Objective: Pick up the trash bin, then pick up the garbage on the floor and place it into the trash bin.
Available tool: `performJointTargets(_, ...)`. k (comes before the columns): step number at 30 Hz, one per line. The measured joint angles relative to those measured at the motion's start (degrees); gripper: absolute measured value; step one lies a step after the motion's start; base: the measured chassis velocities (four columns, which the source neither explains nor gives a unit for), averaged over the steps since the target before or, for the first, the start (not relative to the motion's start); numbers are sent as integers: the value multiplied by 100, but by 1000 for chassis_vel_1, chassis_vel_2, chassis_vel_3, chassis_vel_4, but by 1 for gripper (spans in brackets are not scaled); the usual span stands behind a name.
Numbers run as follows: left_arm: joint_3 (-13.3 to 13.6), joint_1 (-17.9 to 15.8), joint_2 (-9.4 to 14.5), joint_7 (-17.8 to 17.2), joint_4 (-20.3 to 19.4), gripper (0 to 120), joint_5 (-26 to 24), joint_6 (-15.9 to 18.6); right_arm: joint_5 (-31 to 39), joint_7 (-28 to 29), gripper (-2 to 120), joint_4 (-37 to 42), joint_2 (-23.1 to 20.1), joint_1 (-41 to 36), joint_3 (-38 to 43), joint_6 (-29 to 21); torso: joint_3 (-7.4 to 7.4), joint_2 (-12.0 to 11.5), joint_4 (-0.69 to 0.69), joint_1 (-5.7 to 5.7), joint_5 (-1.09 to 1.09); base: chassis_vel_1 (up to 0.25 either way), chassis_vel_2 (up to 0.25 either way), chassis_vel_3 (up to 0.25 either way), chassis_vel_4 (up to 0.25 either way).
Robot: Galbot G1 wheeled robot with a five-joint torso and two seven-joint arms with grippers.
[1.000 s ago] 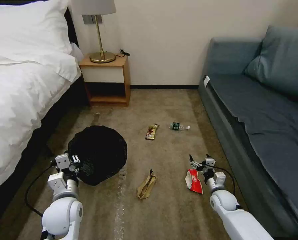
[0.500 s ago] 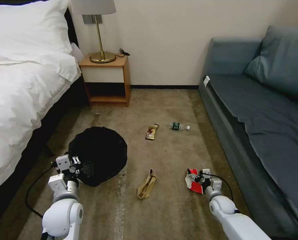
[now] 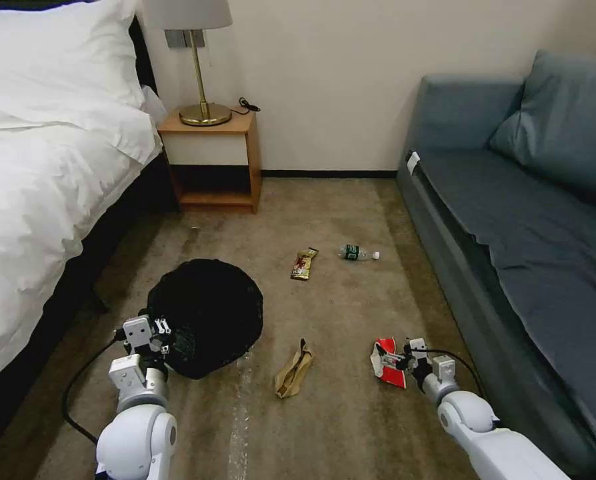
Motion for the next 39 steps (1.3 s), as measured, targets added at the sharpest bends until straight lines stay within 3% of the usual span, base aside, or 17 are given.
performJointTargets(16,-55,-7,-4,-3,-2,5,29,-3,-72,-417,100,-498,128,111,-300,156,0,0,0,0,0,0,0,0,0)
performJointTargets(27,-246,-110,236,395,7,5,-23,310,-303,-523,100,-1227,655,383,-348,437,0,0,0,0,-1,0,0,0,0)
performJointTargets(34,-237,-139,344,473,-19,5,-25,421,-396,-572,100,-1483,857,492,-344,566,0,0,0,0,-1,0,0,0,0)
performJointTargets(39,-206,-122,364,473,-22,5,-38,424,-452,-581,85,-1634,913,514,-322,713,0,0,0,0,-1,0,0,0,0)
